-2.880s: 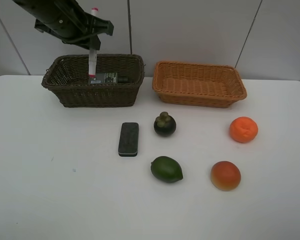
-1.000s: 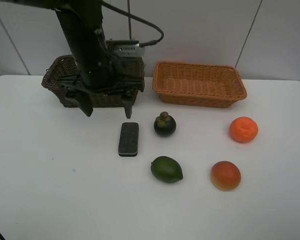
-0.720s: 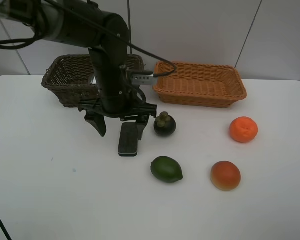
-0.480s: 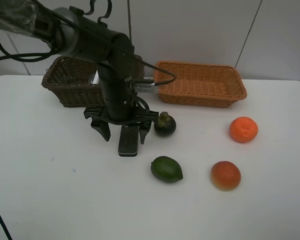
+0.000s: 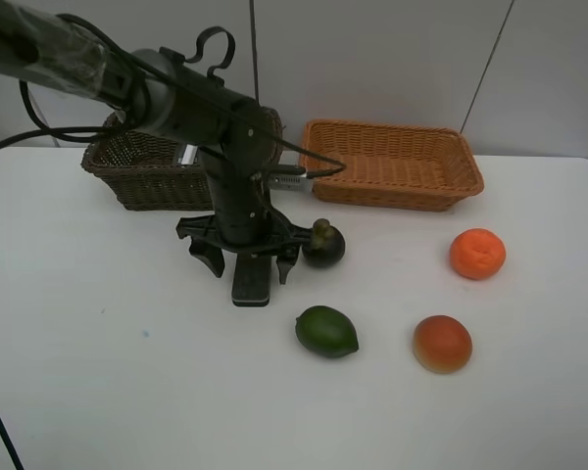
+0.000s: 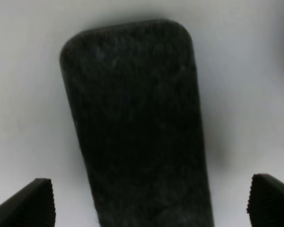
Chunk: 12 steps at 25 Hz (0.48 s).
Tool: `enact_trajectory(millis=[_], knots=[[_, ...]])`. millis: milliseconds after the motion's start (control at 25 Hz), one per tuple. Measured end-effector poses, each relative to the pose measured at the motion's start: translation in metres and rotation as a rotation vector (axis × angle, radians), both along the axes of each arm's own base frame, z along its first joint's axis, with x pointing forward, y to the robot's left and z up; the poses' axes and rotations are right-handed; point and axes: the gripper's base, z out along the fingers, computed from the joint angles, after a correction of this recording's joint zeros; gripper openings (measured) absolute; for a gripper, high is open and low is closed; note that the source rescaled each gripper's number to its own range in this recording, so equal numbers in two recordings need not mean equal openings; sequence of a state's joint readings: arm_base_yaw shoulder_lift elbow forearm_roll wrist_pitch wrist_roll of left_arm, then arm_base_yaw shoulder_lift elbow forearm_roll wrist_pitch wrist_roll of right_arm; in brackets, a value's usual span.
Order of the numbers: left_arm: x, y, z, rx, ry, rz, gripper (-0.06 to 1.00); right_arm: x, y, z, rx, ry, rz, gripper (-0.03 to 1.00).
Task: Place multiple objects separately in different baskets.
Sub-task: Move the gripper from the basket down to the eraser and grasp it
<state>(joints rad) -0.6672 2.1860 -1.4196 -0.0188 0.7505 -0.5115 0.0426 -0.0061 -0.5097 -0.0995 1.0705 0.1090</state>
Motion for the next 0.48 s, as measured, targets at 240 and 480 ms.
enact_trajectory(millis=[240, 480], knots=[[0.004, -0.002, -0.011, -0.008, -0.034, -0.011, 1.00, 0.000, 0.000, 0.000, 0.000, 0.000, 0.000, 1.00], [0.005, -0.002, -0.019, 0.005, -0.028, -0.017, 1.00, 0.000, 0.000, 0.000, 0.000, 0.000, 0.000, 1.00]])
